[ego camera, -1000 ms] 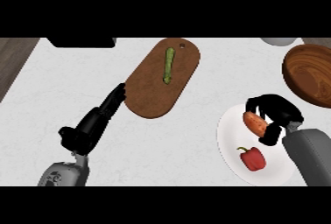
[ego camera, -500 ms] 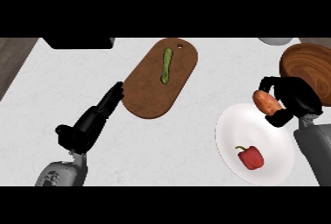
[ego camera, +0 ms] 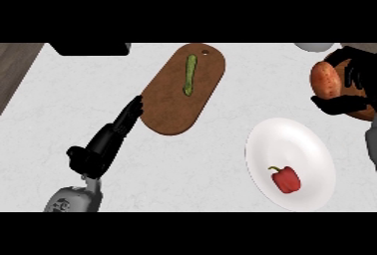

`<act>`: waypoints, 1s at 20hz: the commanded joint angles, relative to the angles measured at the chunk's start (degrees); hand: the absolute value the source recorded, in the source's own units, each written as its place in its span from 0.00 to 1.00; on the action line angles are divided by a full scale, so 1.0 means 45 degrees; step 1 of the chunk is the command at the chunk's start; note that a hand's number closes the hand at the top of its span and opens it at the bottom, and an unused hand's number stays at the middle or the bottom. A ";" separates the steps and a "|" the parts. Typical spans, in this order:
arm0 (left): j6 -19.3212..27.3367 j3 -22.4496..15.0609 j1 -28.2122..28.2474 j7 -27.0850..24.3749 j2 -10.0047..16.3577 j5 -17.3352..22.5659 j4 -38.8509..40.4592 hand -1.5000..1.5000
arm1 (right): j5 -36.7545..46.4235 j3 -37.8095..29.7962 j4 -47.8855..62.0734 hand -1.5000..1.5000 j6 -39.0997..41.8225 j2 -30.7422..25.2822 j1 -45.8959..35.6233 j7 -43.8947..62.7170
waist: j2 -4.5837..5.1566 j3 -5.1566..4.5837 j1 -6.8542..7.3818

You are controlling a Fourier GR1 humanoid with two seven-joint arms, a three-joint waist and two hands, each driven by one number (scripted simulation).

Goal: Pick the sweet potato from the plate and place it in the bowl

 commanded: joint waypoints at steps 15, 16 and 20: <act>-0.0103 -0.0266 0.0002 -0.0417 -0.0344 -0.0497 0.0211 0.50 | 0.2007 -0.2252 0.9715 1.00 -0.5354 -0.2586 -0.3241 -0.3962 | 0.0173 0.0020 0.0415; -0.0282 -0.0310 0.0470 -0.0232 -0.0287 -0.0182 -0.0486 0.50 | 0.1856 -0.2520 1.0701 1.00 -0.4903 -0.3235 -0.3614 -0.4387 | 0.0230 0.0033 0.0642; -0.0269 -0.0330 -0.0336 0.0037 -0.0359 -0.0286 -0.0242 0.50 | 0.2071 -0.1946 1.2045 1.00 -0.2237 -0.3219 -0.3775 -0.3359 | 0.0290 0.0034 0.0703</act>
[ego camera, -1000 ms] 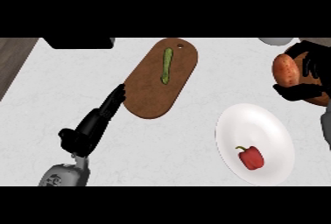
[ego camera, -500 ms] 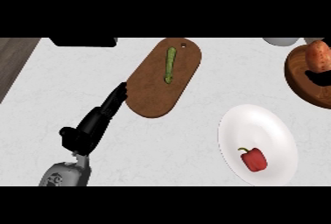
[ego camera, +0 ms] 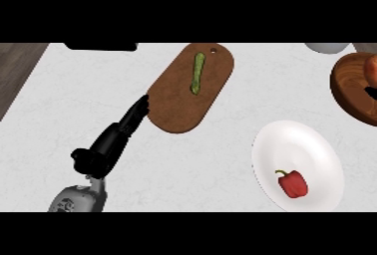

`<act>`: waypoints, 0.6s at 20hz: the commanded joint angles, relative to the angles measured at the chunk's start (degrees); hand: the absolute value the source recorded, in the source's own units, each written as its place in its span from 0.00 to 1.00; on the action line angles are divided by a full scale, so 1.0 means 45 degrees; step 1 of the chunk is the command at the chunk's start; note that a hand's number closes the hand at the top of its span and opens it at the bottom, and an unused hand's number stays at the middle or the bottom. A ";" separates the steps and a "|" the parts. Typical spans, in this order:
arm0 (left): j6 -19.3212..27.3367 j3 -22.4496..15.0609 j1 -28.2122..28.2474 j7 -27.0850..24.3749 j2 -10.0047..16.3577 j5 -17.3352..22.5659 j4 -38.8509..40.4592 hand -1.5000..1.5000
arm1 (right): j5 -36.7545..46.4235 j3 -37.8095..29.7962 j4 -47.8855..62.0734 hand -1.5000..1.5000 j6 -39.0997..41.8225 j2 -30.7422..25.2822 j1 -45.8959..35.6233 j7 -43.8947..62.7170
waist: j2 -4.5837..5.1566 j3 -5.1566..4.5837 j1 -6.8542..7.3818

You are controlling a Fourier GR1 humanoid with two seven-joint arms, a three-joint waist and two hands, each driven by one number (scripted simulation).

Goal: Pick the sweet potato from the plate and place it in the bowl

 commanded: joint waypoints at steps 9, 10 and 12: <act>-0.0041 0.0005 -0.0366 0.0559 -0.0159 0.0125 -0.0216 0.50 | -0.1240 -0.1271 0.4235 0.00 0.2084 -0.0971 -0.1228 -0.3245 | 0.0096 0.0045 0.0168; -0.0591 0.0323 -0.0119 -0.0187 0.0382 0.0358 -0.0015 0.50 | -0.1548 -0.1634 0.4274 0.00 0.2087 -0.1185 -0.1459 -0.3341 | 0.0164 0.0053 0.0304; -0.0452 0.0290 -0.0449 0.0297 0.0103 0.0445 0.0107 0.50 | -0.1748 -0.1952 0.4507 0.00 0.1567 -0.1174 -0.1629 -0.3387 | 0.0153 0.0051 0.0257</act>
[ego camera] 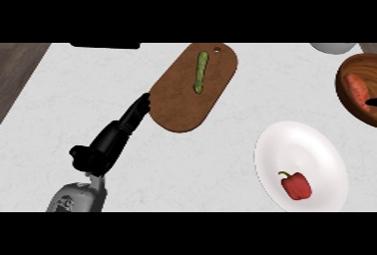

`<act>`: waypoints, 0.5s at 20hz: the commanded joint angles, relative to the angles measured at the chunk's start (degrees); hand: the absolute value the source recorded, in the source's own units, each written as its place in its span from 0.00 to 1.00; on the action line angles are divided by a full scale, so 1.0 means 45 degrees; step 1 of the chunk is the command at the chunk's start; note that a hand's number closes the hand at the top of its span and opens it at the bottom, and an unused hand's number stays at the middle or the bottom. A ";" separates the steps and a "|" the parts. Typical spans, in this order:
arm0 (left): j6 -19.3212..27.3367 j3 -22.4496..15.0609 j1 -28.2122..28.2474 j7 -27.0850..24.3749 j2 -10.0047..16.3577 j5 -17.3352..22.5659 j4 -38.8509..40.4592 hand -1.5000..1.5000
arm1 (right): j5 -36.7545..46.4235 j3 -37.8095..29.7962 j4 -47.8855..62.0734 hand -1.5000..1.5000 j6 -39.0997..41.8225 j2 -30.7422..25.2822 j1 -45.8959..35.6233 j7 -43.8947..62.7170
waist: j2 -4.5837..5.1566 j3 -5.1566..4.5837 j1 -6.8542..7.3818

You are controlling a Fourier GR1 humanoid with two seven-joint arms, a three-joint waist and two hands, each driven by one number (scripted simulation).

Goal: Pick the sweet potato from the plate and place it in the bowl

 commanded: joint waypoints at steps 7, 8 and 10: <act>0.0091 -0.0086 0.0342 -0.0023 -0.0116 -0.0087 -0.0158 0.50 | -0.2458 -0.2836 0.1057 0.00 -0.0829 -0.1119 -0.0701 -0.0247 | -0.0024 0.0005 -0.0088; 0.0200 0.0045 -0.0326 -0.0366 -0.0217 -0.0247 0.0619 0.50 | -0.2741 -0.3118 0.1297 0.00 -0.0357 -0.1356 -0.0645 -0.0261 | 0.0056 0.0010 -0.0228; 0.0086 -0.0048 -0.0190 0.0113 -0.0157 -0.0092 -0.0103 0.50 | -0.3079 -0.3473 0.1508 0.00 0.0298 -0.2045 -0.0925 0.0178 | -0.0011 0.0008 -0.0107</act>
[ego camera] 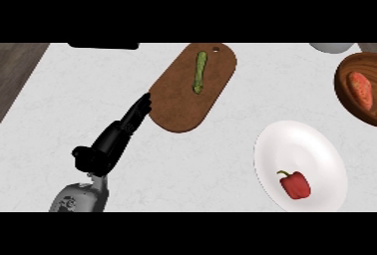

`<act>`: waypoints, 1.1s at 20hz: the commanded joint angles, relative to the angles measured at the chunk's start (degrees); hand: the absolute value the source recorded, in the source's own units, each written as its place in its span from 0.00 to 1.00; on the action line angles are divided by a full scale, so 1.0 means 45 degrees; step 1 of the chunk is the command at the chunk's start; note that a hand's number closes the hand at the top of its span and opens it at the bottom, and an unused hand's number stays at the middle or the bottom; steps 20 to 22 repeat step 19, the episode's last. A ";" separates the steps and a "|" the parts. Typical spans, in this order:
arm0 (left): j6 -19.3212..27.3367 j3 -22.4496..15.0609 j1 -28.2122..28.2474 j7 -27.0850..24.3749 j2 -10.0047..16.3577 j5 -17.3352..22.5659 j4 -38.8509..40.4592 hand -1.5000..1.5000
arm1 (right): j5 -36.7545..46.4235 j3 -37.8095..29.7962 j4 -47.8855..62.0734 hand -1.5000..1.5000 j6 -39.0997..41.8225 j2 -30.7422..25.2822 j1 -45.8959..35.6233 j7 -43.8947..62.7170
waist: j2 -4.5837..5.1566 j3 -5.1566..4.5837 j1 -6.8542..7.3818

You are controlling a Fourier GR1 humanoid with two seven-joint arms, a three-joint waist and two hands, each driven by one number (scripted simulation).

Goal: Pick the sweet potato from the plate and place it in the bowl

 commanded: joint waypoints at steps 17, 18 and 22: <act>-0.0062 0.0395 0.0499 -0.0018 0.0294 0.0162 -0.0391 0.50 | -0.3151 -0.3408 0.1403 0.00 0.3681 -0.3431 0.4190 -0.2317 | 0.0026 0.0098 -0.0271; 0.0122 0.0051 0.0228 0.0188 -0.0055 0.0031 -0.0725 0.50 | -0.3222 -0.3476 0.1357 0.00 0.3865 -0.3617 0.4288 -0.2336 | -0.0018 0.0099 -0.0308; 0.0136 -0.0036 0.0335 0.0016 0.0025 -0.0226 -0.0402 0.50 | -0.3313 -0.3555 0.1384 0.00 0.4084 -0.3383 0.4592 -0.2828 | 0.0003 0.0111 -0.0392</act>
